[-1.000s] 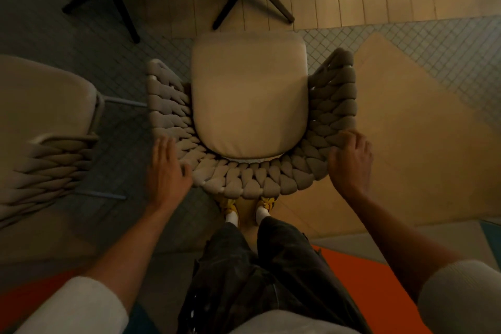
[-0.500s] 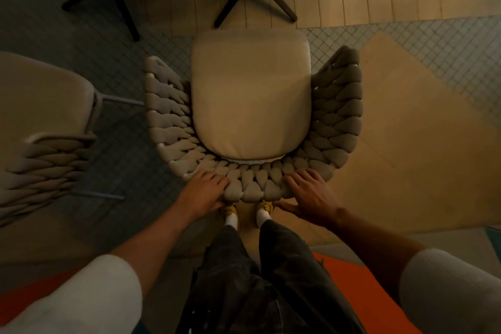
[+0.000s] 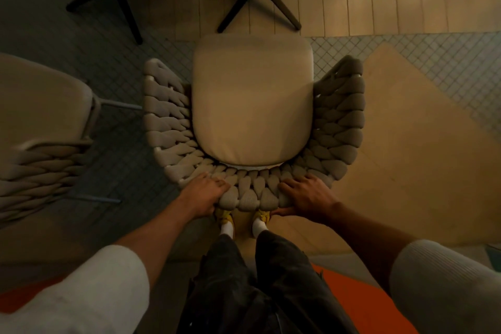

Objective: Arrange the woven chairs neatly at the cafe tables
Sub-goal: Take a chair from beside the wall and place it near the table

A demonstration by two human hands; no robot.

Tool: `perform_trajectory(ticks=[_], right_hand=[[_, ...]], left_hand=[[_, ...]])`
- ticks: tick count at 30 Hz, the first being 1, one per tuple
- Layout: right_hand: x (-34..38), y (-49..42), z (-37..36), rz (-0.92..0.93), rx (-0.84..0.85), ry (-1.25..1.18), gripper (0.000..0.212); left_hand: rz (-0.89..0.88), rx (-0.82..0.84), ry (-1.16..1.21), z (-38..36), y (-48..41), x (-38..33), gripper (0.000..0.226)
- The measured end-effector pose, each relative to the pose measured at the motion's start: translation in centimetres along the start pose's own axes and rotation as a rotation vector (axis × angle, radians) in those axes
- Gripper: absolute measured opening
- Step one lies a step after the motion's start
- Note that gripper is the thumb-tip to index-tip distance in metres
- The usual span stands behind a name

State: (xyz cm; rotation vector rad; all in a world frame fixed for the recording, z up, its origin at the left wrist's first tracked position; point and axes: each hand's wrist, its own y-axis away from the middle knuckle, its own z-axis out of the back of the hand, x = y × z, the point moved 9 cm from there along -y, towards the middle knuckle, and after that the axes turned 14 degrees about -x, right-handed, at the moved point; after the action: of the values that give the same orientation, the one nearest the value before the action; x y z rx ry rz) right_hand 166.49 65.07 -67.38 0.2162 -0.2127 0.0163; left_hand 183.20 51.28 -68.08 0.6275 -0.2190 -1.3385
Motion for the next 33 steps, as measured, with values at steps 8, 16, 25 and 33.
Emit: perform_trajectory(ticks=[8, 16, 25, 33], right_hand=[[-3.8, -4.3, 2.7, 0.013, -0.022, 0.064, 0.090], [-7.1, -7.9, 5.2, 0.025, -0.009, 0.113, 0.094], [-11.1, -12.8, 7.4, -0.009, 0.041, 0.143, 0.098], [-14.1, -18.5, 9.6, -0.071, 0.045, 0.136, 0.096]], left_hand=[[0.122, -0.146, 0.107, 4.0, -3.0, 3.5, 0.054], [0.163, -0.204, 0.128, 7.0, -5.9, 6.2, 0.052], [0.116, -0.214, 0.132, 11.0, -9.9, 10.4, 0.052], [0.117, -0.187, 0.155, 14.1, -12.9, 15.9, 0.053]])
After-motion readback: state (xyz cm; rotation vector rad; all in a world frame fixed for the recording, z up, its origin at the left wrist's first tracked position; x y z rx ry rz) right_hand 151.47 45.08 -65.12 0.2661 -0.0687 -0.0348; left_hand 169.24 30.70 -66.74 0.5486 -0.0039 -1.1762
